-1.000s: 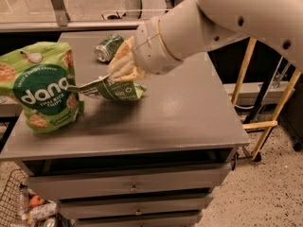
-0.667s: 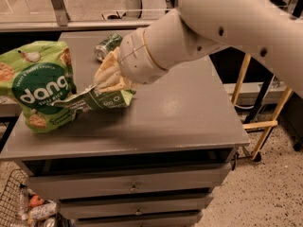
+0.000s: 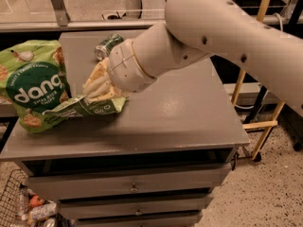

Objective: Move green jalapeno chip bag near green rice chip bag

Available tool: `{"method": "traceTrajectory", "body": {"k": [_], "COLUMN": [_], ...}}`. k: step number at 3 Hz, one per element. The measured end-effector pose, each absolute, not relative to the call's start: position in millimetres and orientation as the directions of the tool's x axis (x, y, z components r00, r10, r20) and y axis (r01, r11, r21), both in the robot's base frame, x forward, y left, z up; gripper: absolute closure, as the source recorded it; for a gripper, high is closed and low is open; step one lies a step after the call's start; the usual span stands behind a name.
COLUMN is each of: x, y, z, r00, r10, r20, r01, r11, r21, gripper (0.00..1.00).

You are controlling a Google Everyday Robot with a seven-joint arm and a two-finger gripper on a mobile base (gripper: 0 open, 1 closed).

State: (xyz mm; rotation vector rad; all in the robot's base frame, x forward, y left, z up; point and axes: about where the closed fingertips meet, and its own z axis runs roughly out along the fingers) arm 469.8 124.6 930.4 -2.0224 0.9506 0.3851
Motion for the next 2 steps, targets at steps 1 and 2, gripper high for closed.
{"method": "traceTrajectory", "body": {"k": [1,2], "x": [468.2,466.5], "y": [126.0,127.6], "z": [931.4,932.4], "r00": [0.667,0.67], "r10": [-0.482,-0.481], "r20": [-0.568,-0.565], "r01": [-0.741,-0.739], "r11": [-0.356,-0.36], "r21": [-0.568,-0.57], "gripper": [0.59,0.36]}}
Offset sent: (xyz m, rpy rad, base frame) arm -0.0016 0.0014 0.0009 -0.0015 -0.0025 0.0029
